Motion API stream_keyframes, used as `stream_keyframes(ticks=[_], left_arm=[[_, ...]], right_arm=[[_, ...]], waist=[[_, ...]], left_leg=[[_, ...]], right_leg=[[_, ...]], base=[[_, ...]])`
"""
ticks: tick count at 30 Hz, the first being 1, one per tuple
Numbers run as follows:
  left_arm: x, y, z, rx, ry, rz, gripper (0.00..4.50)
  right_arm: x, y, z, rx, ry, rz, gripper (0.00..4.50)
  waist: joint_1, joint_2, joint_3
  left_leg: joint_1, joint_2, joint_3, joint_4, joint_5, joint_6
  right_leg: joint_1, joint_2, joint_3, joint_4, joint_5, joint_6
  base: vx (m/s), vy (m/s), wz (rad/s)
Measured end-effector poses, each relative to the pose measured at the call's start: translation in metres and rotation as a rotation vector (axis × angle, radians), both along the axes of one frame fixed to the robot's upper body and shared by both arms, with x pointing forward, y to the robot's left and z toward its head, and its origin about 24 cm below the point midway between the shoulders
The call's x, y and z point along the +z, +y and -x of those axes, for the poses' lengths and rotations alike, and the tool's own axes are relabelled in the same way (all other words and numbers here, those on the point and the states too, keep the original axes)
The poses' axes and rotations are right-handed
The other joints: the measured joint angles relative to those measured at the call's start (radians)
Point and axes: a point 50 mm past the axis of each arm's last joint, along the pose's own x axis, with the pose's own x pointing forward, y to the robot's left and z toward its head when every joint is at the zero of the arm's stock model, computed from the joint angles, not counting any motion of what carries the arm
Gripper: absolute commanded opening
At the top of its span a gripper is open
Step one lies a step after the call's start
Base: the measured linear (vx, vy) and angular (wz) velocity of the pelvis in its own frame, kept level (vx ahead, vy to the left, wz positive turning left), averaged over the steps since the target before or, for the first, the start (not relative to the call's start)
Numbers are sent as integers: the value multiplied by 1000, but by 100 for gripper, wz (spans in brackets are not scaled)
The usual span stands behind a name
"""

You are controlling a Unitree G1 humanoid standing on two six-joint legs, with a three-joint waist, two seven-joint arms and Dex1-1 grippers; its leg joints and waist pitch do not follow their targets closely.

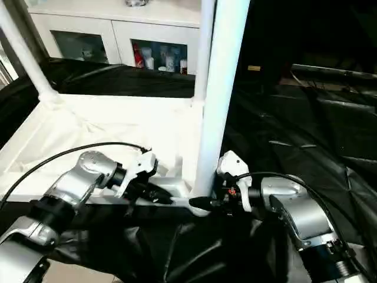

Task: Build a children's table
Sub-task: Rotate leg to tighten

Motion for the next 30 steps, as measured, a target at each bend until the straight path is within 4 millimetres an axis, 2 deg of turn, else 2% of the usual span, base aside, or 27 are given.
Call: stream_keyframes(ticks=[3, 4, 9, 12, 17, 20, 22, 30], left_arm=[[0, 0, 0, 2, -8, 2, 0], [0, -1, 0, 4, -9, 2, 0], [-2, -2, -4, 54, -24, 3, 0], [-3, -10, -13, 139, -77, -10, 0], [-3, -38, -32, 369, -187, -27, 0], [-5, -52, -32, 434, -204, -17, 0], [-5, -59, -33, 457, -219, -20, 0], [-6, -57, -35, 452, -234, -19, 0]], right_arm=[[0, 0, -1, -4, -5, 2, 225], [0, 0, -2, -8, -4, 2, 209], [-3, 4, -5, -75, -18, 2, 206], [-7, 5, -14, -226, -57, 13, 202], [-14, 10, -44, -670, -110, 13, 196], [-17, 14, -50, -810, -118, 16, 195], [-18, 21, -53, -897, -136, 24, 195], [-18, 29, -57, -924, -158, 32, 194]], waist=[[1, -1, 0], [1, -1, 0], [1, -1, 0], [1, -1, -1], [-17, -6, -3], [-21, -10, -5], [-21, -7, -7], [-31, -2, -9]], left_leg=[[0, 0, 0, 0, 0, 0], [0, 0, 0, 1, 0, 0], [1, 0, 0, 1, 0, 0], [2, 0, -1, 2, 1, 0], [2, -1, -2, 4, 2, -2], [2, -1, -2, 3, 2, -1], [2, -1, -3, 3, 2, -2], [2, -1, -3, 3, 2, -2]], right_leg=[[0, 0, 0, 1, 0, 0], [0, 0, 0, 1, 0, 0], [2, 0, 1, 3, 0, 1], [3, 0, 1, 2, -2, 4], [4, 0, 2, 1, 0, 5], [5, 0, 2, 1, 0, 5], [5, 0, 2, 1, 0, 5], [5, 0, 3, -1, 0, 6]], base=[[0, 0, 0], [0, 0, 0], [0, 0, 0], [0, 0, 0], [0, 0, 0], [0, 0, 0], [0, 0, 0], [0, 0, 0]])
